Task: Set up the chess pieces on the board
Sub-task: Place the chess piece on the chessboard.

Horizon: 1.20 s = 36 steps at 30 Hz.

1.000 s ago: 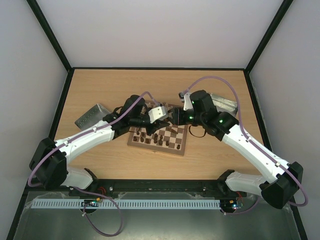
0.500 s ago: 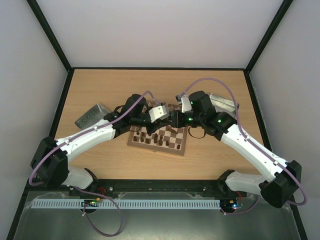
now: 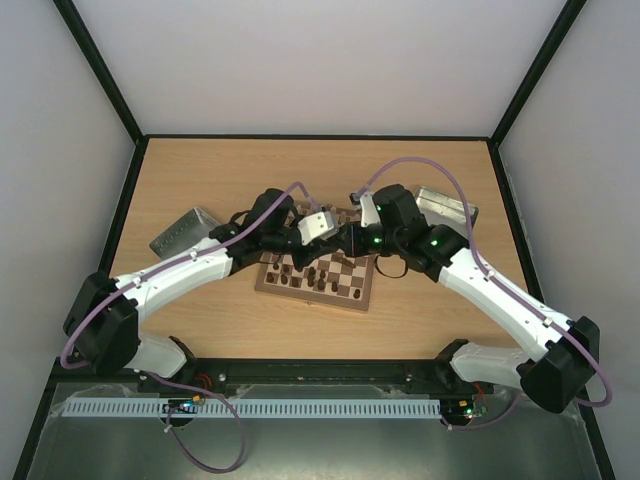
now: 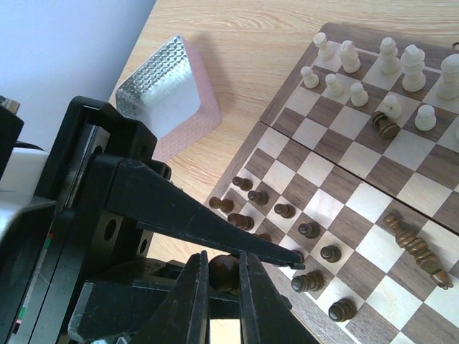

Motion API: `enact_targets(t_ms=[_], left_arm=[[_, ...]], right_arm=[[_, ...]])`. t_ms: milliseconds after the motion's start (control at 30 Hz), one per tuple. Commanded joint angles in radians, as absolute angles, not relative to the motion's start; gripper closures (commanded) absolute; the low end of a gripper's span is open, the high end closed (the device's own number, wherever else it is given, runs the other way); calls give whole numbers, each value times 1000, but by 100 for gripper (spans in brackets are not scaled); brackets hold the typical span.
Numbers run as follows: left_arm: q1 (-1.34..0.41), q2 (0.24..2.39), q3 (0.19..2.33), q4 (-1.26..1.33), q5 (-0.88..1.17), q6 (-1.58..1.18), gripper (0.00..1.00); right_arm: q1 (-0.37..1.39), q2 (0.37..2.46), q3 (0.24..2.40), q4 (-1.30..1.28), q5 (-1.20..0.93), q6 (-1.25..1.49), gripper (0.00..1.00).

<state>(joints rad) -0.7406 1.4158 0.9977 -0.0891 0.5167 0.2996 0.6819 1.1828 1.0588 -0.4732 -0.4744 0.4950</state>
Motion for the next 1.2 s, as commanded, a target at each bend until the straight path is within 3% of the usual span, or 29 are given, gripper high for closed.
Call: enact_targets(t_ms=[0, 167, 333, 567, 1167], left_arm=[[-739, 1413, 1009, -42, 526, 274, 80], [-722, 1377, 943, 22, 466, 152, 44], [-689, 1268, 838, 102, 464, 43, 31], [-589, 1118, 734, 168, 255, -251, 29], [-551, 983, 710, 122, 216, -436, 33]], right_arm=[[681, 1168, 1030, -470, -359, 491, 97], [682, 1142, 991, -434, -240, 507, 97], [683, 1149, 920, -384, -157, 509, 97], [703, 1220, 817, -277, -147, 501, 98], [761, 1465, 781, -195, -276, 452, 96]])
